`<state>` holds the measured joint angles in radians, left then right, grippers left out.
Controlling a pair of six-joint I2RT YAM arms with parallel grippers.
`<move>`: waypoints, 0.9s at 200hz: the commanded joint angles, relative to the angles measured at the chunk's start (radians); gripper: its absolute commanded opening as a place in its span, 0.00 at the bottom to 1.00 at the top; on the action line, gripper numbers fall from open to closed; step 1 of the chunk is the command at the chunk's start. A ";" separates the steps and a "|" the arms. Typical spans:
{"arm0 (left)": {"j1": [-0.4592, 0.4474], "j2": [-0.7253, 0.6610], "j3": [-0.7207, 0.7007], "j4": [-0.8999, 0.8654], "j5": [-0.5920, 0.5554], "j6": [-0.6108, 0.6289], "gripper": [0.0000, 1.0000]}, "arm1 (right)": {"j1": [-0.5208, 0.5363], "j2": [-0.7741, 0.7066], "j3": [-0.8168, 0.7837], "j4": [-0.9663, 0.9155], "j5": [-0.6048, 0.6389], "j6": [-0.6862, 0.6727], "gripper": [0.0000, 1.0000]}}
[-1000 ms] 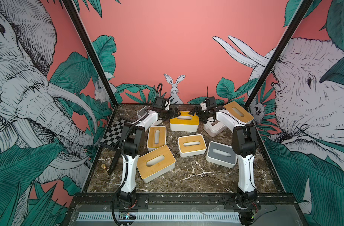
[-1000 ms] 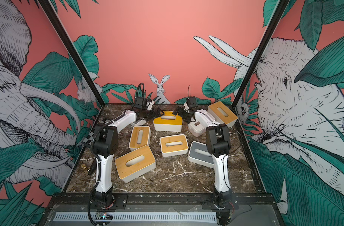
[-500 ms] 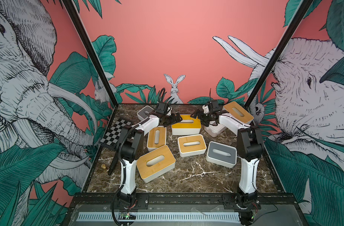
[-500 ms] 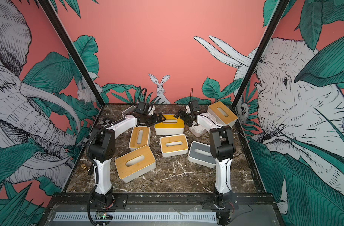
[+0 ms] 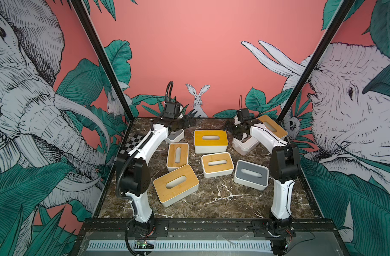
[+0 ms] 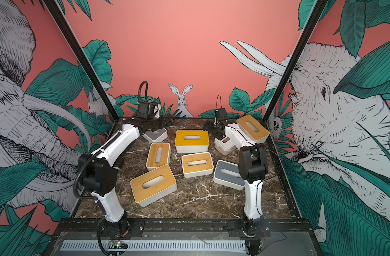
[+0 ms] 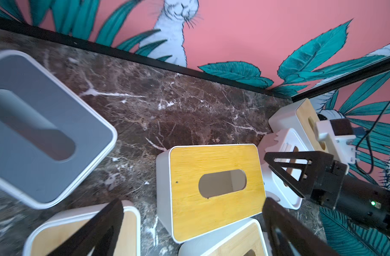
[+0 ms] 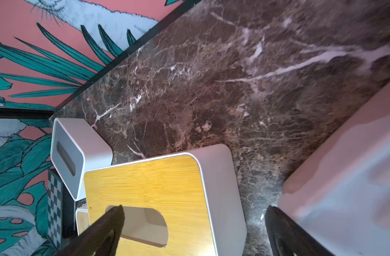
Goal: Stack the tissue boxes
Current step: Adjust the tissue box at the center of the board.
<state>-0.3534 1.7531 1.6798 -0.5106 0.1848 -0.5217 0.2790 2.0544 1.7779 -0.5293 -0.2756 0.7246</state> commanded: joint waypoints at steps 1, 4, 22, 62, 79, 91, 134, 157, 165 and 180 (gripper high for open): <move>-0.007 -0.218 -0.072 -0.169 -0.067 0.041 1.00 | -0.004 -0.083 0.025 -0.056 0.082 -0.042 1.00; -0.007 -0.247 -0.085 -0.188 -0.073 0.045 1.00 | -0.004 -0.088 0.025 -0.058 0.084 -0.044 0.99; -0.007 -0.396 -0.130 -0.343 -0.154 0.065 1.00 | -0.003 -0.128 0.025 -0.082 0.105 -0.071 1.00; -0.006 -0.671 -0.234 -0.658 -0.252 0.013 1.00 | 0.000 -0.244 -0.022 -0.132 0.129 -0.127 1.00; -0.007 -0.767 -0.315 -0.711 -0.187 -0.047 1.00 | 0.005 -0.304 -0.082 -0.136 0.133 -0.136 1.00; -0.007 -0.828 -0.388 -0.757 -0.183 -0.101 0.99 | 0.010 -0.339 -0.123 -0.142 0.126 -0.145 1.00; -0.008 -0.939 -0.558 -0.956 -0.232 -0.139 1.00 | 0.033 -0.442 -0.237 -0.177 0.083 -0.181 1.00; -0.014 -0.960 -0.643 -0.955 -0.181 -0.180 1.00 | 0.066 -0.492 -0.254 -0.230 0.036 -0.218 0.99; -0.018 -0.978 -0.679 -0.932 -0.171 -0.203 1.00 | 0.082 -0.506 -0.265 -0.249 0.038 -0.230 1.00; -0.020 -0.992 -0.737 -0.876 -0.152 -0.237 1.00 | 0.106 -0.539 -0.309 -0.251 0.020 -0.235 0.99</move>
<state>-0.3645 0.7925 1.0161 -1.3891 -0.0002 -0.6754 0.3473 1.5879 1.5066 -0.7395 -0.2173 0.5331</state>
